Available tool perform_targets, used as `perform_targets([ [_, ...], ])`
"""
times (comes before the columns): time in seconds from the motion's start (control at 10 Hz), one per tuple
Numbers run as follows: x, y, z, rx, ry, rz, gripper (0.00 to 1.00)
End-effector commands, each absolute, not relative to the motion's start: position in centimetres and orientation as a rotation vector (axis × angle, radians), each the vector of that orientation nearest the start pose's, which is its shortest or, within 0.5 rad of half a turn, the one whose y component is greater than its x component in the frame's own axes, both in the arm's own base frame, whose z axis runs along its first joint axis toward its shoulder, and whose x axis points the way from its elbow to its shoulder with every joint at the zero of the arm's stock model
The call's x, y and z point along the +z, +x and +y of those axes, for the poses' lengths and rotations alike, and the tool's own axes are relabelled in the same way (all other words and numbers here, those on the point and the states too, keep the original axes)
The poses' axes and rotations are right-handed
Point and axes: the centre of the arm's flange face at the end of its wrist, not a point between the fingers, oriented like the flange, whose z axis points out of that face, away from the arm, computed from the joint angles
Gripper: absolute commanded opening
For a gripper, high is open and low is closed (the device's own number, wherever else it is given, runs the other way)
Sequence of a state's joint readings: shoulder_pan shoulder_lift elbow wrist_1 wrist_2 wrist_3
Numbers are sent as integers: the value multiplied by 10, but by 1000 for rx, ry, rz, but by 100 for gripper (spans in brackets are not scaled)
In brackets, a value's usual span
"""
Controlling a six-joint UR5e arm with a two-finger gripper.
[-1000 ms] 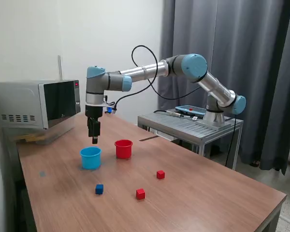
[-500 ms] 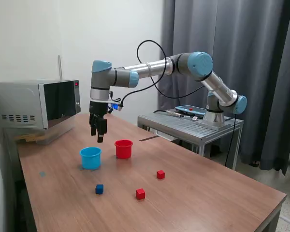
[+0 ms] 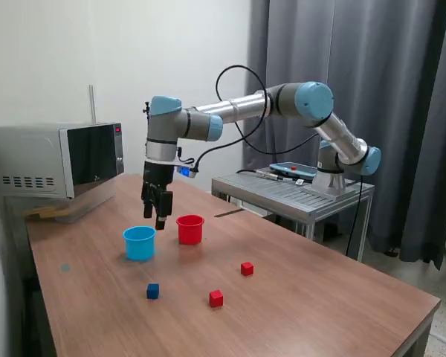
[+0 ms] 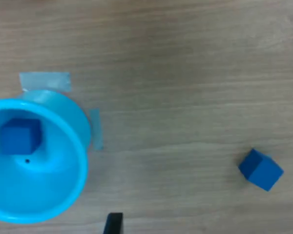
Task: Place red objects in the red bin, and blue objects in the blue bin.
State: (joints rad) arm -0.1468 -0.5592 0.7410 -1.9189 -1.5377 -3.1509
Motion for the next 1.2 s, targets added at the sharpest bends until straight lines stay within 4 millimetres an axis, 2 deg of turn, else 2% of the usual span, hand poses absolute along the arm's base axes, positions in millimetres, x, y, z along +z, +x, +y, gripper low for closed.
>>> perform_targets([
  [0.0,221,-876,-22,187,-2174,2458,100],
  [0.3,179,-881,-49,158,-2206,2413,100],
  [0.4,174,-882,-57,153,-2214,2403,100],
  [0.6,168,-879,-90,141,-2268,2351,100],
  [0.7,168,-878,-99,141,-2313,2304,100],
  [1.1,162,-874,-114,144,-2586,1958,100],
])
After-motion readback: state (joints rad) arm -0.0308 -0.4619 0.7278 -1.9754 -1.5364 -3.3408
